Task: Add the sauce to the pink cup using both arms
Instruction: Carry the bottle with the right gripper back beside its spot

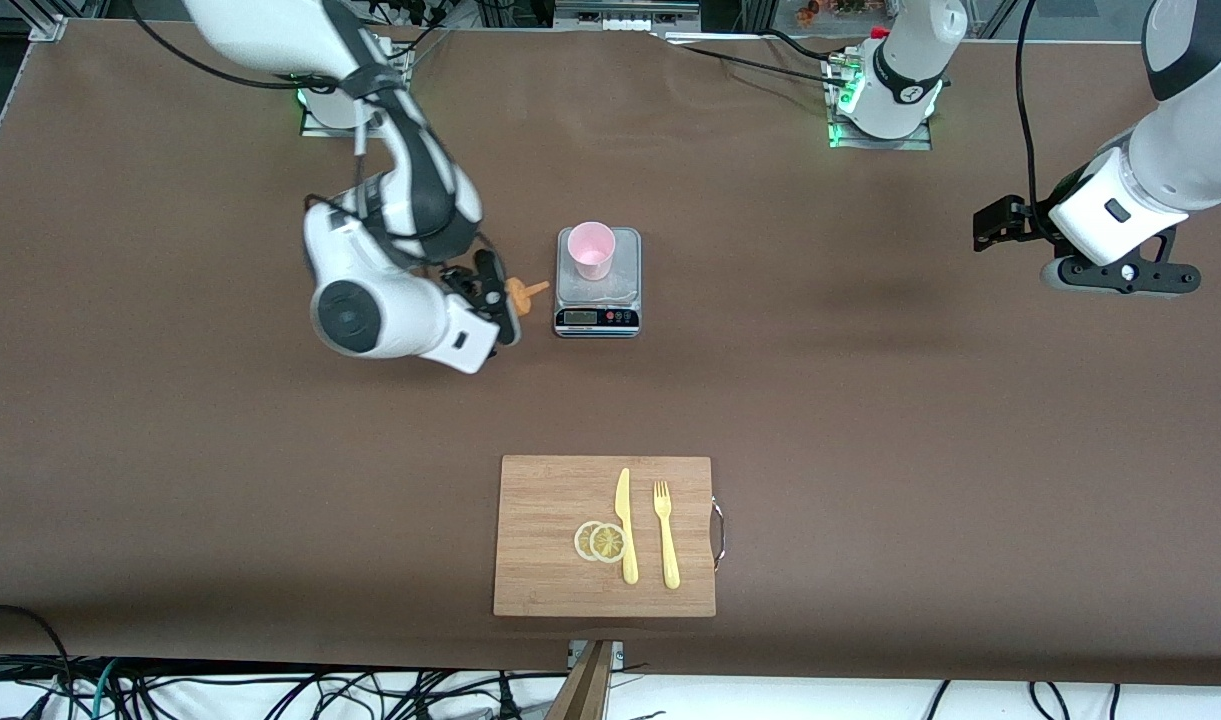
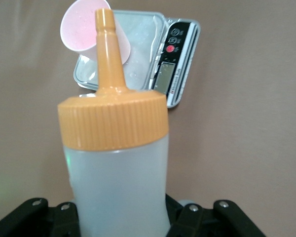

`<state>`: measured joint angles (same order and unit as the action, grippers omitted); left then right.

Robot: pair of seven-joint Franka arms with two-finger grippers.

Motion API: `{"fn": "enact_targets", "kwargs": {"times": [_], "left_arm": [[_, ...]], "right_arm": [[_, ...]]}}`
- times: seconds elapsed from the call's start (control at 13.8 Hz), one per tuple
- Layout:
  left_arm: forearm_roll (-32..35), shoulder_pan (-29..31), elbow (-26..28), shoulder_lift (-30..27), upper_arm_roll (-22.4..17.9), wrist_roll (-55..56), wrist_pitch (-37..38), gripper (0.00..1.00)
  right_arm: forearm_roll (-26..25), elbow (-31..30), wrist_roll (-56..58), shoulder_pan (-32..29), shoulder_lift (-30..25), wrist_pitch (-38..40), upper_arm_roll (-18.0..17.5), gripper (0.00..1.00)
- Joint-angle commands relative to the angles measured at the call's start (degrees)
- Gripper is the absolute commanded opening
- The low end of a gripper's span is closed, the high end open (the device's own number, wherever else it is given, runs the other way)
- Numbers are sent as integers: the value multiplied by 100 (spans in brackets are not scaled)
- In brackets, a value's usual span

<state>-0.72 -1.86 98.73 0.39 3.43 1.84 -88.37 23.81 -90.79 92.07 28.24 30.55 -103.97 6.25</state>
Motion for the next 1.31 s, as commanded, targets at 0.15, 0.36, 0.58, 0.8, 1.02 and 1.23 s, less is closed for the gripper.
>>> {"fn": "enact_targets", "kwargs": {"times": [0.15, 0.36, 0.58, 0.8, 1.02, 1.23], "left_arm": [[-104, 36, -3, -30, 8, -113, 75, 99], [-104, 36, -3, -30, 8, -113, 110, 99], [-104, 36, -3, -30, 8, -113, 127, 99], [-104, 36, -3, -30, 8, -122, 162, 99], [-104, 36, -12, -30, 8, -122, 206, 99], [-104, 36, -12, -30, 8, -122, 206, 99]], "right_arm": [[1447, -71, 2012, -1440, 82, 612, -80, 0], [2135, -62, 3252, -2329, 363, 1394, -80, 0], [2434, -62, 4298, -2998, 609, 2080, -80, 0], [2583, -79, 5064, -3507, 872, 2713, -80, 0], [2655, -106, 5531, -3991, 1189, 3233, -80, 0], [2655, -352, 5909, -4361, 1496, 3383, -80, 0]]}}
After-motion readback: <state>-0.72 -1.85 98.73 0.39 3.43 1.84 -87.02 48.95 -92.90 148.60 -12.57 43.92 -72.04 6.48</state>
